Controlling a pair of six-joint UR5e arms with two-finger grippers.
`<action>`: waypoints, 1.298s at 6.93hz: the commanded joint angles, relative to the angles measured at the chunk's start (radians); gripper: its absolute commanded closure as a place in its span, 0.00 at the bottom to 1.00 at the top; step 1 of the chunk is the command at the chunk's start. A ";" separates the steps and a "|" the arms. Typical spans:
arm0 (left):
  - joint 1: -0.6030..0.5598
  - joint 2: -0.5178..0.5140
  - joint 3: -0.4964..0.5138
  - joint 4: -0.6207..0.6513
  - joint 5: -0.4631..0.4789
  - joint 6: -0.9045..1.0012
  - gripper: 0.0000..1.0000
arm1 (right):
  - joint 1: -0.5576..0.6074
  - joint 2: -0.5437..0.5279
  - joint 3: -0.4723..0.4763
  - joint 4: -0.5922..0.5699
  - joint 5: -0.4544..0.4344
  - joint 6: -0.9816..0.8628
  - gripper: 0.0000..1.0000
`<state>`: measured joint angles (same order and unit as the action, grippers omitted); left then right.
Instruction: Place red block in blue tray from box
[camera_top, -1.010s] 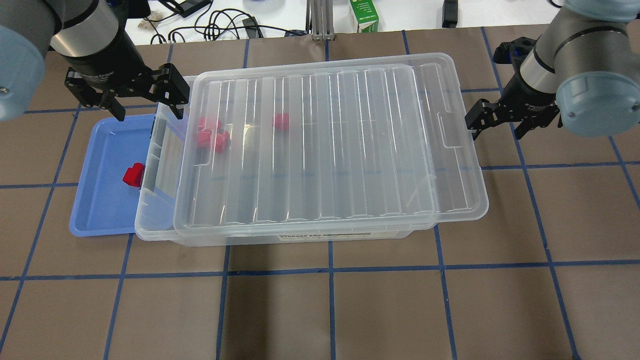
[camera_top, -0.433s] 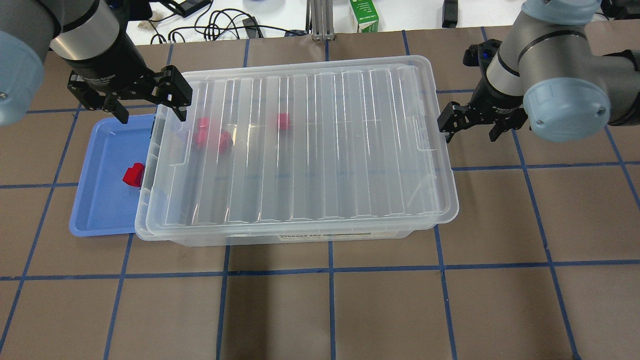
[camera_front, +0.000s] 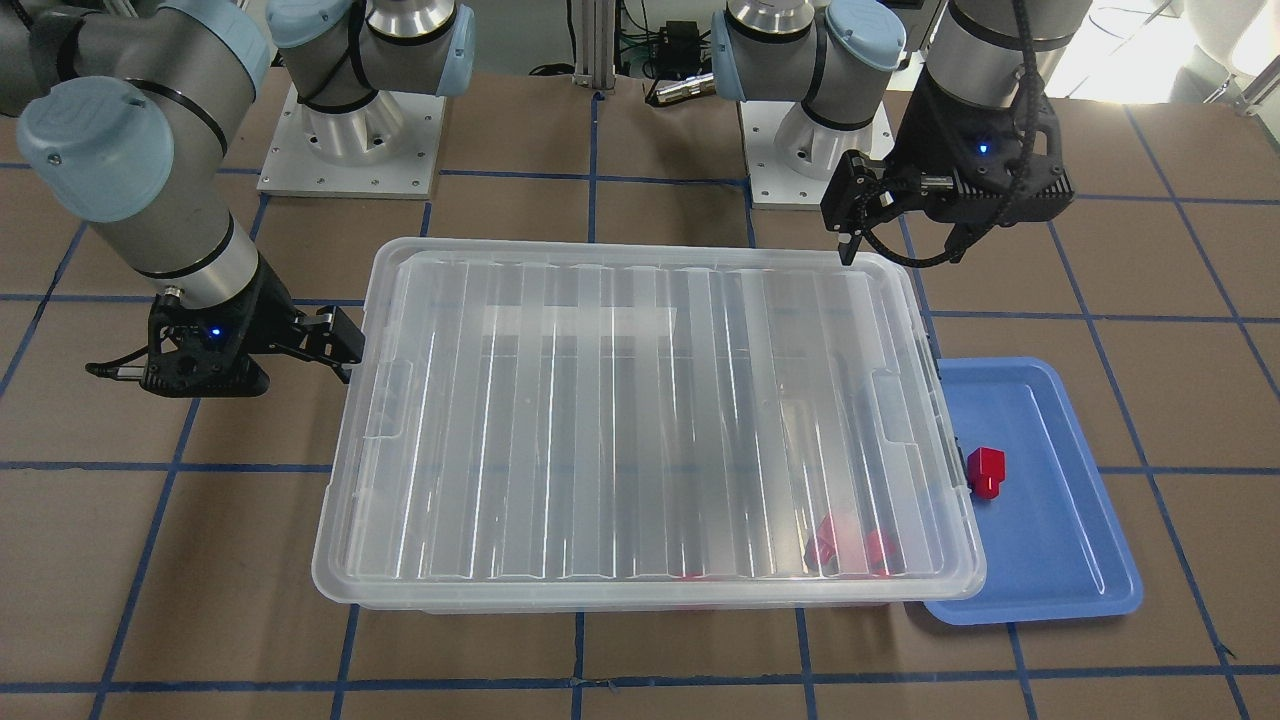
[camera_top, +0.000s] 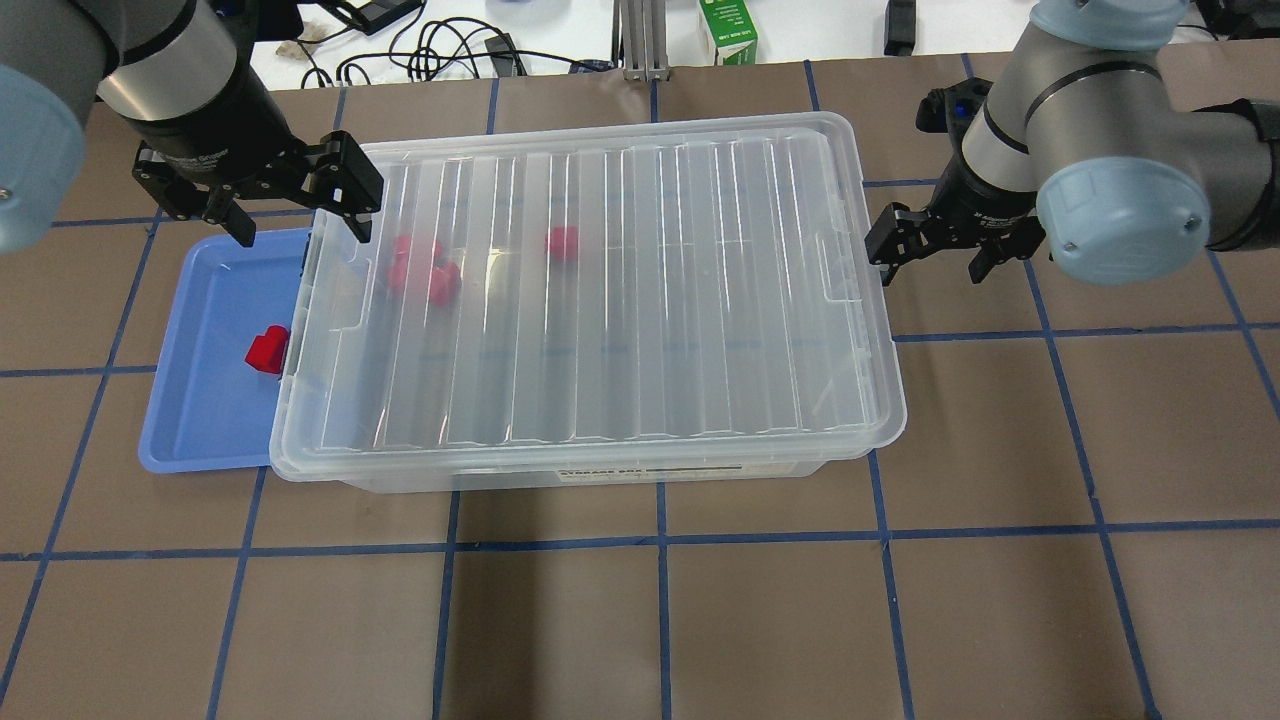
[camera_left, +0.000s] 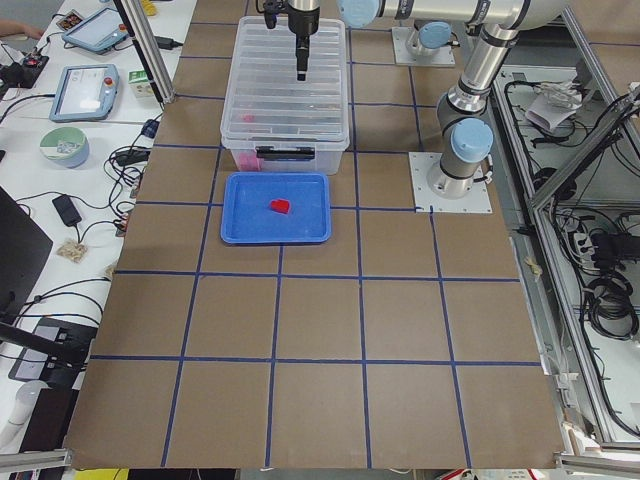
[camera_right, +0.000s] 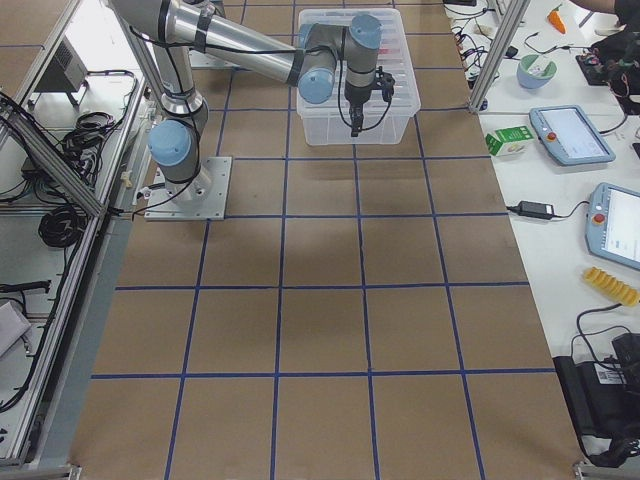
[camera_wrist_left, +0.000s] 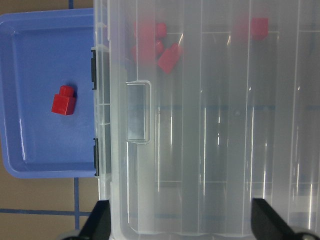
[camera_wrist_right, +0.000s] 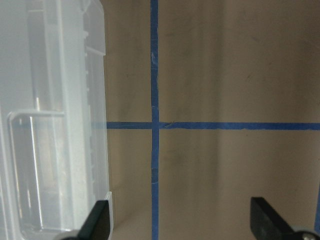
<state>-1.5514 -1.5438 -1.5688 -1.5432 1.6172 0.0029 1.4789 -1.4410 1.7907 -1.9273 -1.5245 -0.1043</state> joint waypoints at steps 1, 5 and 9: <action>0.001 0.001 0.001 -0.001 0.001 -0.001 0.00 | 0.000 -0.019 -0.058 -0.015 -0.006 -0.009 0.00; 0.002 0.001 0.004 -0.003 0.003 -0.004 0.00 | 0.162 -0.130 -0.238 0.215 -0.017 0.144 0.00; 0.005 -0.002 -0.004 -0.002 -0.002 -0.004 0.00 | 0.170 -0.131 -0.238 0.278 -0.040 0.146 0.00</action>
<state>-1.5461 -1.5440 -1.5674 -1.5458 1.6178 -0.0015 1.6481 -1.5735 1.5519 -1.6491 -1.5672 0.0406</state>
